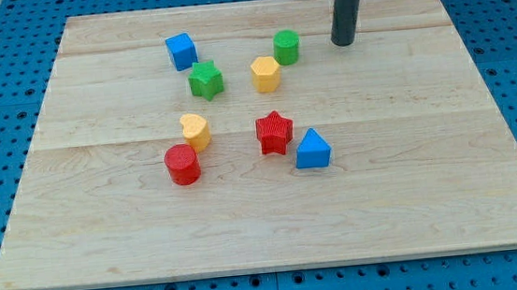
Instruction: Slightly push the red star below to the yellow hexagon
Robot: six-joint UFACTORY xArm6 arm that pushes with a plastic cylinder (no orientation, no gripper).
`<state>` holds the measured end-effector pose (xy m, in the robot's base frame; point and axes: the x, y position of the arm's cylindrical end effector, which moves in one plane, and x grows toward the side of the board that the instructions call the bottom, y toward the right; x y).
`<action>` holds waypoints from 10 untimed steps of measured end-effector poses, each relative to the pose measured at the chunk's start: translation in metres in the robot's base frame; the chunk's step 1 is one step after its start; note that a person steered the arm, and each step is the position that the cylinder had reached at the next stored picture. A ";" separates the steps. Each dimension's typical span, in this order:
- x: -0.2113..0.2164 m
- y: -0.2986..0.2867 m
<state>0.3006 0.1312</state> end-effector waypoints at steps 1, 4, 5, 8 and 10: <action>0.000 0.000; 0.075 0.000; 0.128 0.002; 0.175 0.003; 0.223 -0.003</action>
<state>0.5234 0.1278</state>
